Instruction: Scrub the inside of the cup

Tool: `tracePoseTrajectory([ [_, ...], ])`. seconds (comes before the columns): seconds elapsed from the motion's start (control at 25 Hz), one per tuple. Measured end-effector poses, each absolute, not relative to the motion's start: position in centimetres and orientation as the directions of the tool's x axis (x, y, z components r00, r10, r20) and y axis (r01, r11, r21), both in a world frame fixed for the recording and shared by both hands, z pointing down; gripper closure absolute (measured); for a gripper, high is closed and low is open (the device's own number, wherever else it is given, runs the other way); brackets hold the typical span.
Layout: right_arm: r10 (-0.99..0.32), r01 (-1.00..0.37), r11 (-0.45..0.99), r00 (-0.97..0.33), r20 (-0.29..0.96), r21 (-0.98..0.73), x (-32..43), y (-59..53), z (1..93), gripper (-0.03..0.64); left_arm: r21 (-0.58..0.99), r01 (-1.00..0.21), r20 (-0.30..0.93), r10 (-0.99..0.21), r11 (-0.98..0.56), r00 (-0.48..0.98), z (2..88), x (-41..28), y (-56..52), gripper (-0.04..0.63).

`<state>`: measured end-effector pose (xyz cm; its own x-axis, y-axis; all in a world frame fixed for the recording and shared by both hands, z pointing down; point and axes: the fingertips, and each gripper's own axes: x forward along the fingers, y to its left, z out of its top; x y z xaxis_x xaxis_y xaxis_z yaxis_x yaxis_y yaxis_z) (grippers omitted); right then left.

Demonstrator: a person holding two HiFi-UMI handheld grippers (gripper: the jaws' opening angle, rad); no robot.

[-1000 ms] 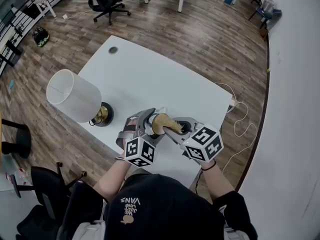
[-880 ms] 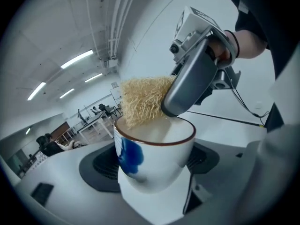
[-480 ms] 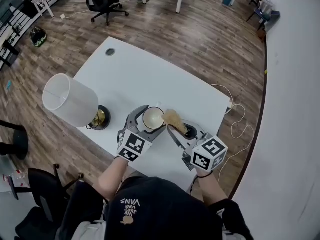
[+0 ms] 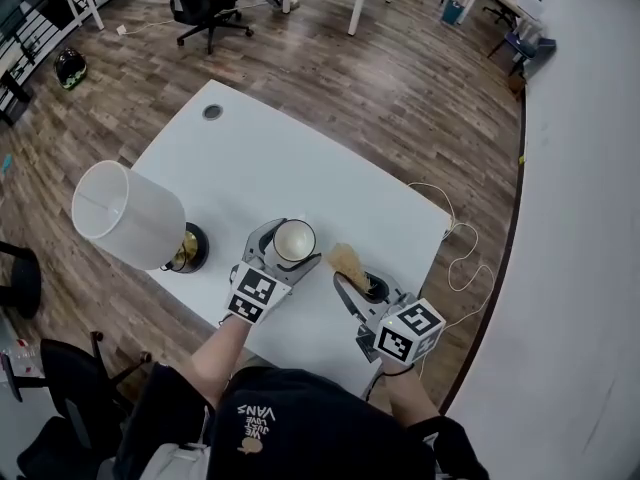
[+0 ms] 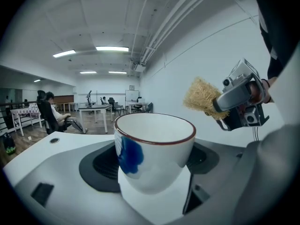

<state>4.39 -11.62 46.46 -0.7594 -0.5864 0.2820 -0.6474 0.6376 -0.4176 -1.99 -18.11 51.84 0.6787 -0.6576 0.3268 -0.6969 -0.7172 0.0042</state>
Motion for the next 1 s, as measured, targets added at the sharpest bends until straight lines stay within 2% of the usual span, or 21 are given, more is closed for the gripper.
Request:
tracePoseTrajectory([
  [0.52,-0.587,-0.672,0.566,-0.736,0.338,-0.478,5.7,-12.3,49.0,0.517,0.07,-0.736,0.337,-0.678,-0.674,0.653,56.9,-2.6,-22.1,0.189],
  [1.0,-0.576,-0.673,0.558,-0.735,0.357,-0.485,5.3,-13.2,49.9,0.517,0.071,-0.737,0.383,-0.663,-0.673,0.643,60.2,-2.7,-23.1,0.189],
])
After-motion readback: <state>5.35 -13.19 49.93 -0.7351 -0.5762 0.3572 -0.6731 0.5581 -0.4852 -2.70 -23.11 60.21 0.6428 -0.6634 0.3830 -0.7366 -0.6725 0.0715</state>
